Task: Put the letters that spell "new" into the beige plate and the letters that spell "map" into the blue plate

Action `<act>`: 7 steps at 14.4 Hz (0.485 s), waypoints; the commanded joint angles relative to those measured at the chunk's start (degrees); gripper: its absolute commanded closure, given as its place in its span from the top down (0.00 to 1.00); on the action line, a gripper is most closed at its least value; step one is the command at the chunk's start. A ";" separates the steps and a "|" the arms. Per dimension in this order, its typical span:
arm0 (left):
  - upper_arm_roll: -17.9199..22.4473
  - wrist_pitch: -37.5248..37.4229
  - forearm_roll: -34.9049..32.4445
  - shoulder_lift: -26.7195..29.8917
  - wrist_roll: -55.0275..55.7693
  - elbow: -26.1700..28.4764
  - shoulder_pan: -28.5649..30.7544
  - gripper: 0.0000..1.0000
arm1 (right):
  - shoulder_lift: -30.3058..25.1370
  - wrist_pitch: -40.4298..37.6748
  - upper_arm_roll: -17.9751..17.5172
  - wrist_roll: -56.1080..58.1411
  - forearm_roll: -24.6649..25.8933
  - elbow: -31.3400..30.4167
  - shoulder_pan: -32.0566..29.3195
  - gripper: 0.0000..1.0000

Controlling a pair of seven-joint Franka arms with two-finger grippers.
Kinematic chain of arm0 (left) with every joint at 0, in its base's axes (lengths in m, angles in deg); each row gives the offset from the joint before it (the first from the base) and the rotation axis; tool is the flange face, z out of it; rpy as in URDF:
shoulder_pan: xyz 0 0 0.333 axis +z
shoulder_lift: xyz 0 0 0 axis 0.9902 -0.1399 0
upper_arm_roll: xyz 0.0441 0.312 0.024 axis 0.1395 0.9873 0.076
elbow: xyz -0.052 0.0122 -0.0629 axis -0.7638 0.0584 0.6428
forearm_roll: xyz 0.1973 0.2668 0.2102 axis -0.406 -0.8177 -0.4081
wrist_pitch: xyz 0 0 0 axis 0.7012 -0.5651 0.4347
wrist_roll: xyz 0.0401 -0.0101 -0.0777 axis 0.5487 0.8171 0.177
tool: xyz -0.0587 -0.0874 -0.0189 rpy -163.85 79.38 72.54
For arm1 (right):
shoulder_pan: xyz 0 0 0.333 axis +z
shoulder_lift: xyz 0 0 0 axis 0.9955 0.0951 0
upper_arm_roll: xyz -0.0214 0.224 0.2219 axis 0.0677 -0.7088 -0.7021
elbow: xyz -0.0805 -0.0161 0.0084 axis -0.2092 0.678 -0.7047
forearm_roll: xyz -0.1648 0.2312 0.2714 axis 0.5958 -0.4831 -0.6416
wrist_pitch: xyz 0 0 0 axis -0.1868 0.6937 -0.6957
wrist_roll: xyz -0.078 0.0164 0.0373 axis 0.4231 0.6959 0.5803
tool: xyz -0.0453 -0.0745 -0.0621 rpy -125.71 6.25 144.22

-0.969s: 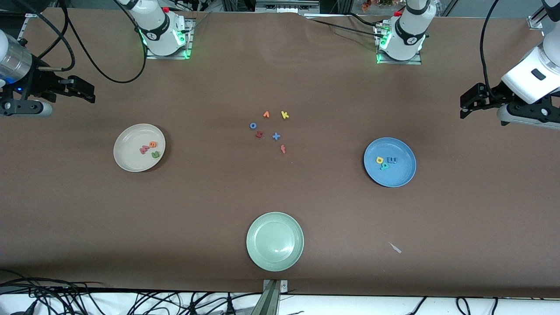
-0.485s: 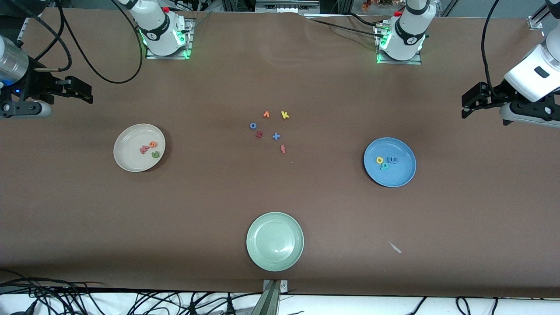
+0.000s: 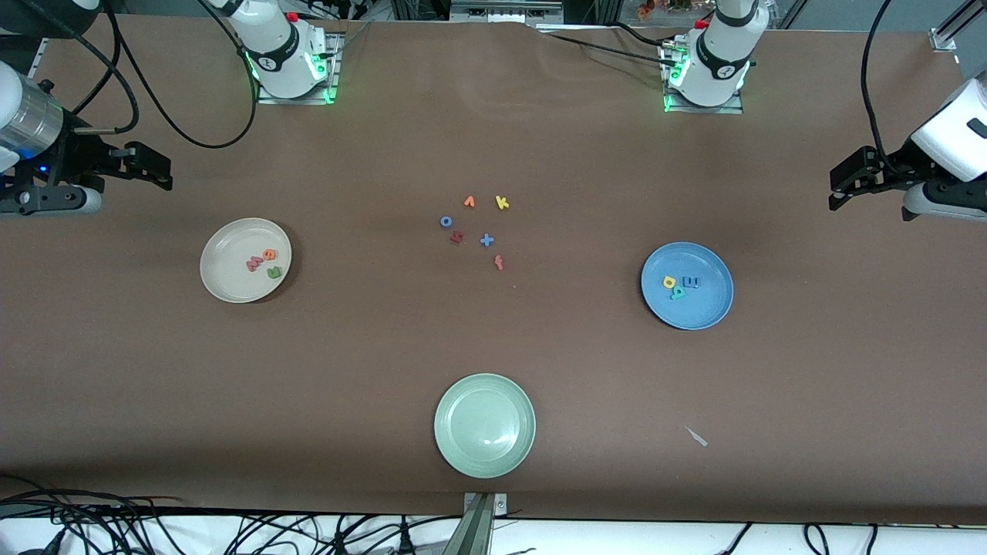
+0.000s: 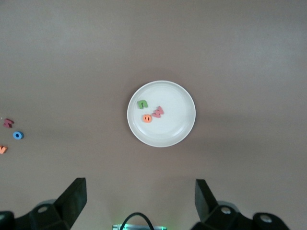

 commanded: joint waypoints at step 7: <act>-0.95 -2.87 1.09 1.43 0.78 -0.38 -0.20 1.00 | -0.37 3.31 -0.45 1.21 0.14 -0.29 -0.92 1.00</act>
